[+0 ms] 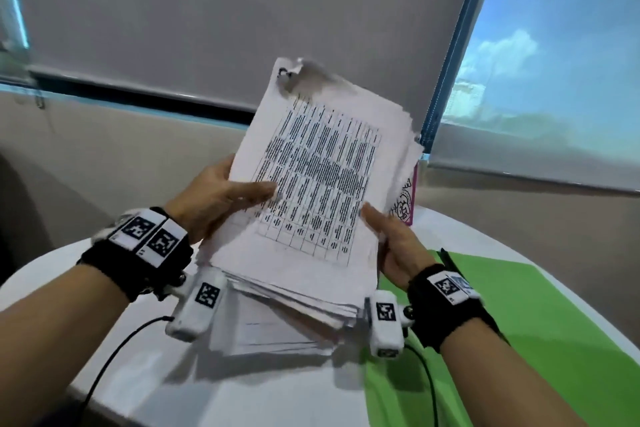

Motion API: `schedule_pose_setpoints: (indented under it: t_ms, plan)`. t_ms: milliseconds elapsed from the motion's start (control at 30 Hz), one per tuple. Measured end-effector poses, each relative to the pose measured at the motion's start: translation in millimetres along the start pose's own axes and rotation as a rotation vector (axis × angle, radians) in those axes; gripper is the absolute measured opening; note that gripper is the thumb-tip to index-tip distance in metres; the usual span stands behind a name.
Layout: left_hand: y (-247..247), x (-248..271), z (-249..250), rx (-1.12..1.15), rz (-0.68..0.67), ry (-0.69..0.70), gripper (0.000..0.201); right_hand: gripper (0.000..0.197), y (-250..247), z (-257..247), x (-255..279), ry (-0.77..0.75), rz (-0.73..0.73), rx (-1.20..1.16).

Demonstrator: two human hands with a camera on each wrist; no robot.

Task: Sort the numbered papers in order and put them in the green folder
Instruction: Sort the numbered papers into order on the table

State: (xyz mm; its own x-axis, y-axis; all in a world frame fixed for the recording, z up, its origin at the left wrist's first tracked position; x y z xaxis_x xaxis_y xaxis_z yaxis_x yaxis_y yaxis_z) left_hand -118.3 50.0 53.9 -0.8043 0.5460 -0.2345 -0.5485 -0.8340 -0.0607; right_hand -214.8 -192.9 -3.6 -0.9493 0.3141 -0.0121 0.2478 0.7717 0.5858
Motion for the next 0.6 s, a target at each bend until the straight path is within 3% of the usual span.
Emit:
schedule_pose_setpoints:
  t_ms: [67,167,267,367,600]
  plan:
    - [1,-10,-20,-0.093,-0.017,-0.096,0.041,0.075,7,-6,-9,-0.074,-0.011,0.107]
    - [2,-25,-29,-0.186,0.118,-0.106,0.027,0.048,22,-23,-14,-0.171,-0.004,0.202]
    - [7,-38,-2,-0.078,0.166,0.064,0.037,0.032,38,-63,-15,-0.312,-0.028,0.329]
    - [11,-41,36,-0.127,0.252,0.246,0.033,0.013,53,-99,-4,-0.487,-0.032,0.485]
    - [23,-18,59,-0.120,0.409,0.428,0.025,0.020,35,-116,22,-0.682,0.045,0.649]
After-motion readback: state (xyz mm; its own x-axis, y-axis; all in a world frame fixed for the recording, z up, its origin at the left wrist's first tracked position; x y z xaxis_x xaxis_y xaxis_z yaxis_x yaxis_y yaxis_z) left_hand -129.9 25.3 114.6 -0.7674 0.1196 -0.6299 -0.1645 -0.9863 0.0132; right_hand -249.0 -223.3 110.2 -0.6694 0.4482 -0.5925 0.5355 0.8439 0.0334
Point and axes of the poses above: each hand's wrist, its own x-axis away from the middle knuckle, its own y-axis out of the palm, z = x × y, the point moved 6 cm from there along -x, towards the middle knuckle, and after that the axes turned 15 degrees about -x, right-handed, at the moved point
